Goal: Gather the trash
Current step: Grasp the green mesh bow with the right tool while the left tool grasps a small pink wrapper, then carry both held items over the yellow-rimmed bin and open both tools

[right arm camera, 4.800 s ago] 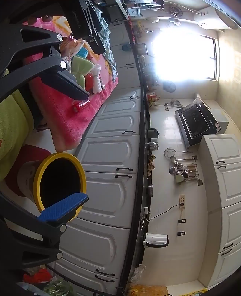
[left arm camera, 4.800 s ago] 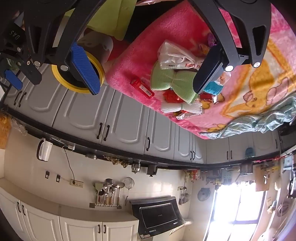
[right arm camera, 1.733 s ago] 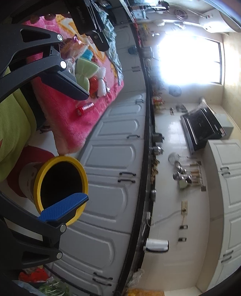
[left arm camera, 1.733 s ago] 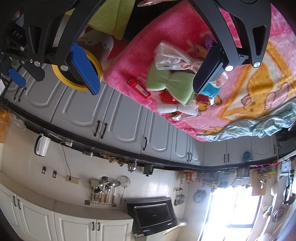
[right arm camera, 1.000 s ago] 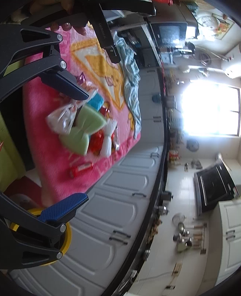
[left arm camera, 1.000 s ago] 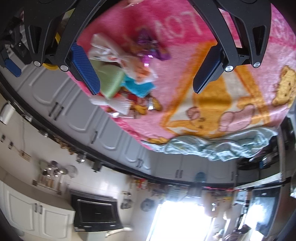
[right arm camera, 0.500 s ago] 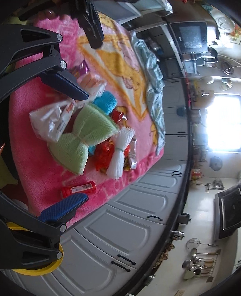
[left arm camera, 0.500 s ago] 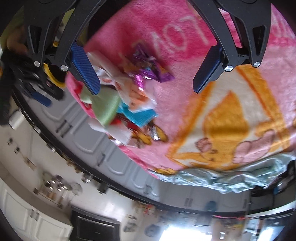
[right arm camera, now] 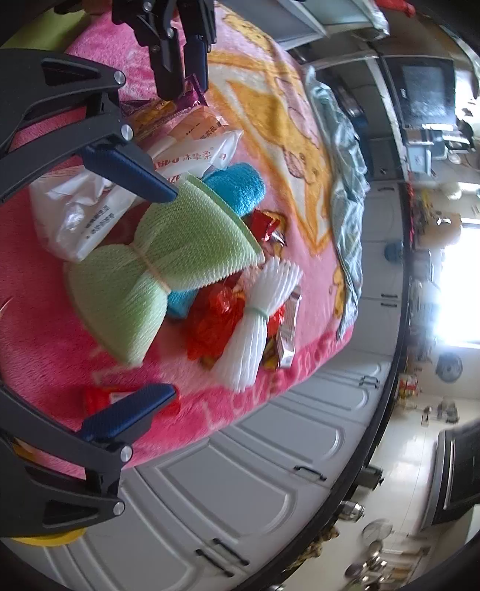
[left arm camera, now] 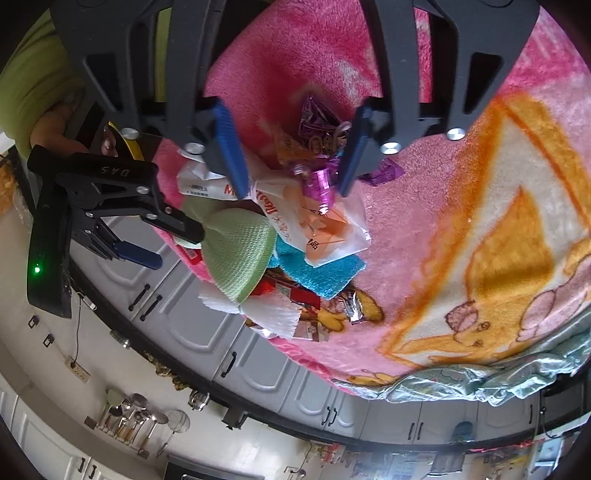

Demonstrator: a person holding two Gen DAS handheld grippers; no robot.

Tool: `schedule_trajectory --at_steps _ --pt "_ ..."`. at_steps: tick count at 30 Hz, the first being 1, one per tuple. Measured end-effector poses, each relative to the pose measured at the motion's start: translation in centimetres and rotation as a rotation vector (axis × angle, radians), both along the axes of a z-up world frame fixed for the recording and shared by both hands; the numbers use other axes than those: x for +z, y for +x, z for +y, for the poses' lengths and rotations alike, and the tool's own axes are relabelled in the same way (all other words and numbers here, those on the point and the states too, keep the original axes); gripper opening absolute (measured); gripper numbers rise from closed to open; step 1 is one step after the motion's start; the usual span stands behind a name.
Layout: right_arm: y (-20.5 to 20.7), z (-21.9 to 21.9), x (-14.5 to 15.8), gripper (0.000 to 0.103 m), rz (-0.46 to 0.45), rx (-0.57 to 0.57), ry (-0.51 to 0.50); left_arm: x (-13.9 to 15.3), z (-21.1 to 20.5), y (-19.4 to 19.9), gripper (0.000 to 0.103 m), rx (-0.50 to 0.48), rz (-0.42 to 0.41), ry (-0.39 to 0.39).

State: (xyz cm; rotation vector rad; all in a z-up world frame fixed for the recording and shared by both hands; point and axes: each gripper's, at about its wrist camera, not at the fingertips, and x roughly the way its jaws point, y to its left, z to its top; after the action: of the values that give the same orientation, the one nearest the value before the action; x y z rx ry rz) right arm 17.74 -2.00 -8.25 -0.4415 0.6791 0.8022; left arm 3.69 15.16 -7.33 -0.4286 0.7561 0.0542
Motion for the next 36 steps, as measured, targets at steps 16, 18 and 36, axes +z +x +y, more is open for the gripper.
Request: schedule_trajectory --at_steps 16,18,36 --pt "0.8 3.7 -1.3 0.042 0.036 0.194 -0.09 0.3 0.2 0.4 0.011 -0.026 -0.015 -0.024" --pt "0.7 3.2 -0.8 0.035 0.034 0.189 -0.065 0.7 -0.1 0.3 0.01 -0.039 -0.029 -0.023" --pt "0.9 -4.2 4.8 0.019 0.016 0.055 0.149 5.1 -3.8 1.9 0.008 -0.149 -0.13 0.011"
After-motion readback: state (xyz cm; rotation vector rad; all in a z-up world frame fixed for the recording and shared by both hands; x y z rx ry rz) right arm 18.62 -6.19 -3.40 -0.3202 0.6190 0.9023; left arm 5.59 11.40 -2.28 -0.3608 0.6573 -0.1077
